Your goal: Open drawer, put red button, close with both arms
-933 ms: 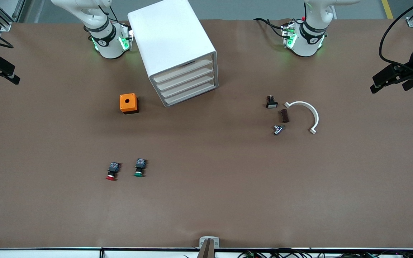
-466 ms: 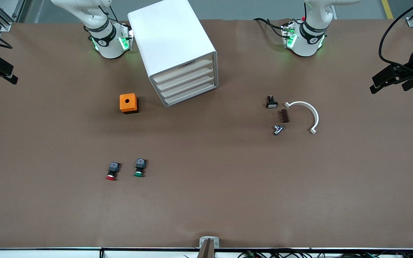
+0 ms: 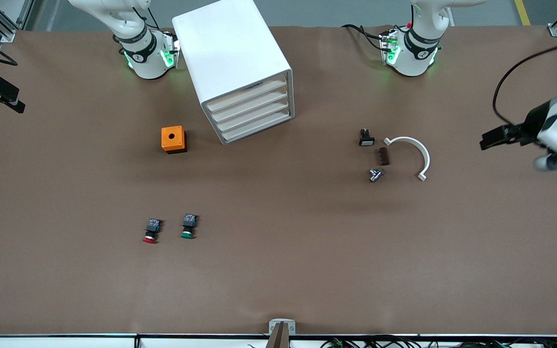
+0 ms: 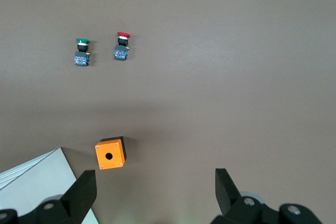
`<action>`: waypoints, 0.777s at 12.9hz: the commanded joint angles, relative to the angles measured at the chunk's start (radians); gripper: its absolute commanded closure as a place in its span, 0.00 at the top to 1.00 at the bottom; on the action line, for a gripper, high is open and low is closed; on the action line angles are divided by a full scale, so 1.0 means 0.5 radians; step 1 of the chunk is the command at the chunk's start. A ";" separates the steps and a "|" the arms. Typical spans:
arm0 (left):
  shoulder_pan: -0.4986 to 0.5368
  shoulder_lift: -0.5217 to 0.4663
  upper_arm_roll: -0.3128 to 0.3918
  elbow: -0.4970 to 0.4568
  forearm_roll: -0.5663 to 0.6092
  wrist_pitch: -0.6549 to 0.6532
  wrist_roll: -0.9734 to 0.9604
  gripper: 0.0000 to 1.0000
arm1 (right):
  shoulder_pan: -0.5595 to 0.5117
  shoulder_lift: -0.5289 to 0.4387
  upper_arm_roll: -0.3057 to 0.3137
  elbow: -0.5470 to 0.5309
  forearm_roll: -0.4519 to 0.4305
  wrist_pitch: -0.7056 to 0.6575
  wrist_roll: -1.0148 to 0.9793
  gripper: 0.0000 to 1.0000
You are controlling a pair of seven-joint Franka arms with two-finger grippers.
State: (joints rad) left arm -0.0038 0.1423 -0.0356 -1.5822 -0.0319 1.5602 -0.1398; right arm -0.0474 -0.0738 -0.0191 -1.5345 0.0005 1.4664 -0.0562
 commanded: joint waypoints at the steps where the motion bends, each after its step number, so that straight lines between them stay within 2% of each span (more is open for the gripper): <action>1: -0.054 0.236 -0.009 0.053 0.045 -0.010 -0.015 1.00 | -0.019 -0.033 -0.014 -0.020 -0.013 -0.006 0.005 1.00; 4: -0.213 0.430 -0.009 0.053 0.045 -0.007 -0.219 1.00 | -0.034 0.055 -0.011 -0.033 -0.038 -0.003 -0.004 1.00; 6: -0.314 0.562 -0.009 0.084 0.039 -0.010 -0.455 1.00 | -0.037 0.355 -0.011 -0.005 -0.041 0.025 -0.004 1.00; 8: -0.440 0.684 -0.009 0.176 0.045 -0.010 -0.716 1.00 | -0.046 0.625 -0.011 0.129 -0.047 0.067 -0.026 1.00; 10: -0.559 0.755 -0.012 0.188 0.021 -0.010 -1.004 1.00 | -0.019 0.678 -0.008 0.091 -0.007 0.308 0.008 1.00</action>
State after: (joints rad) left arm -0.2395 0.4794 -0.0431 -1.5318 -0.0319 1.5696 -0.5311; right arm -0.0585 0.2256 -0.0315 -1.5365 -0.0049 1.5790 -0.0570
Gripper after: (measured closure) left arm 0.000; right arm 0.000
